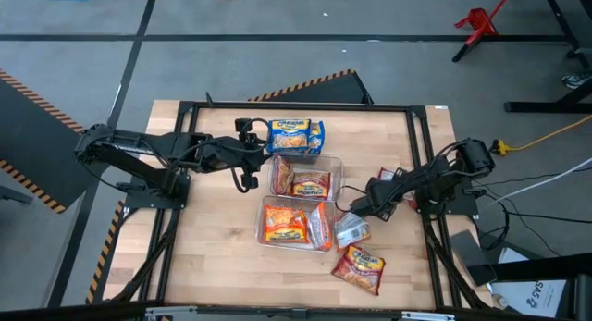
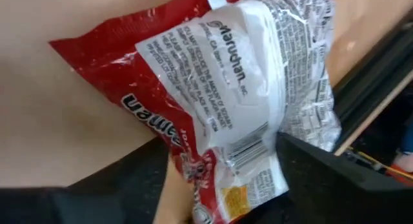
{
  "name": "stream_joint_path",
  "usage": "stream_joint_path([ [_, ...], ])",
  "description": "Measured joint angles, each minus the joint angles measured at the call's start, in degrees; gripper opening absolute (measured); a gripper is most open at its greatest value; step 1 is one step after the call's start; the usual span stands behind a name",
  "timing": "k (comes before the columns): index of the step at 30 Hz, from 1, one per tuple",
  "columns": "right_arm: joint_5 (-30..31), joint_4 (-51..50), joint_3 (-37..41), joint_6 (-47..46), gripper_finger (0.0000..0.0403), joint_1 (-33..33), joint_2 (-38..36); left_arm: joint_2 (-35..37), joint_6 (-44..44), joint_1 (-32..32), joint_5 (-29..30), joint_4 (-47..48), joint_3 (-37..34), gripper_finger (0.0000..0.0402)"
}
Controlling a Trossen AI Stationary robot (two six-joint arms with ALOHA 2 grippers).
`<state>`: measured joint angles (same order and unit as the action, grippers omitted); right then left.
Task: Sort Maruchan noodles
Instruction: Put the top red noodle pack into the top transparent bin
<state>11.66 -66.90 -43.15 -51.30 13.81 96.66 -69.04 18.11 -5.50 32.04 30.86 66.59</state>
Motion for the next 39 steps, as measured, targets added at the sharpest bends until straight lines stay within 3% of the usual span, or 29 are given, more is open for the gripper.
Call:
stream_joint_path([
  [10,1.2,-0.4,-0.3,-1.1,0.0101,0.0,0.1,0.0,-0.1,0.0,0.0,0.0,0.0,0.0150],
  [17,2.0,-0.9,-4.3,0.7,0.0009,0.0,-0.3,0.0,-1.2,0.0,0.0,-1.3,0.0,0.0150],
  [24,4.2,-2.2,-8.5,1.7,0.0002,0.0,-2.4,0.0,-4.0,0.0,0.0,-1.9,0.0,0.0150],
  [30,4.9,-2.3,-8.7,-1.6,0.0000,0.0,-9.8,0.0,-5.1,0.0,-0.4,-4.0,0.0,0.0150],
  [39,8.5,-3.2,-9.0,-6.0,0.0000,0.0,-25.0,-0.7,-4.6,2.4,-12.8,-13.1,0.0,0.0150],
])
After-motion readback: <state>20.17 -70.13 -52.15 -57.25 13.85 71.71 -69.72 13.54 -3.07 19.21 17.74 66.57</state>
